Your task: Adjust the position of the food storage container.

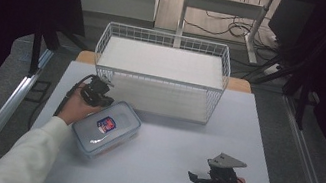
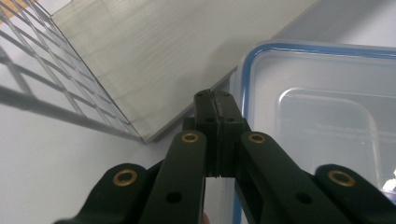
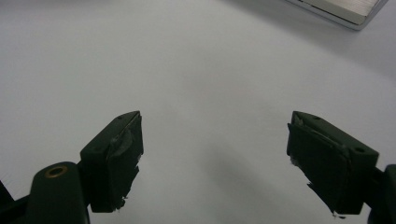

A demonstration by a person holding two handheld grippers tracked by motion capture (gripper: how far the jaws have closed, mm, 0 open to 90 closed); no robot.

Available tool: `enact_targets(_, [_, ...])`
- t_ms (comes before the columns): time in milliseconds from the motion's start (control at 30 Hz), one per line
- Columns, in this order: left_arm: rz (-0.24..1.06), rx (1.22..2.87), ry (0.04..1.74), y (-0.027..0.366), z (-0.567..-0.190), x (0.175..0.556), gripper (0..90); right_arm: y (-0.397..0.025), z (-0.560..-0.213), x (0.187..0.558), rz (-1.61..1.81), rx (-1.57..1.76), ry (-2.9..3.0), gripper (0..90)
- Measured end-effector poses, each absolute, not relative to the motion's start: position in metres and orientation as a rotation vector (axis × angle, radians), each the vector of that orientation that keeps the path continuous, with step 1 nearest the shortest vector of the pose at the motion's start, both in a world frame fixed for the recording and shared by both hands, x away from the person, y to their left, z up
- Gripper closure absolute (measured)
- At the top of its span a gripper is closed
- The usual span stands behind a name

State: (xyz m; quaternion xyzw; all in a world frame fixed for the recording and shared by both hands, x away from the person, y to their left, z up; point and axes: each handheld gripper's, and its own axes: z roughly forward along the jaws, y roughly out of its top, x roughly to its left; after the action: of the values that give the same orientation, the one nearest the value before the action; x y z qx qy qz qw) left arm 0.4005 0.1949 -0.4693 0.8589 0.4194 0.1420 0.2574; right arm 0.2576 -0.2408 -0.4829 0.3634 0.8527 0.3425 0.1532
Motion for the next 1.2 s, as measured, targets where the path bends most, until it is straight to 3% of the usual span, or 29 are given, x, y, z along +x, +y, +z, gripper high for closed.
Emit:
enact_targets(200, [0.351, 2.353, 1.126, 0.191, -0.472, 0.402, 89.9, -0.24, -0.483, 0.257, 0.977, 1.03, 2.45, 18.7])
enact_targets(567, [0.207, 2.464, 0.874, 0.147, -0.47, 0.388, 90.0, -0.24, -0.484, 0.258, 0.972, 1.027, 2.451, 18.7])
enact_targets(867, [0.185, 2.549, 0.708, 0.113, -0.464, 0.373, 89.9, -0.239, -0.484, 0.257, 0.969, 1.0, 2.455, 18.6])
enact_targets(1100, [0.211, 2.499, 0.772, 0.127, -0.456, 0.371, 89.9, -0.239, -0.484, 0.257, 0.962, 0.99, 2.455, 18.4])
enact_targets(1200, [0.246, 2.399, 0.877, 0.152, -0.443, 0.361, 89.9, -0.24, -0.483, 0.257, 0.963, 0.993, 2.453, 18.4])
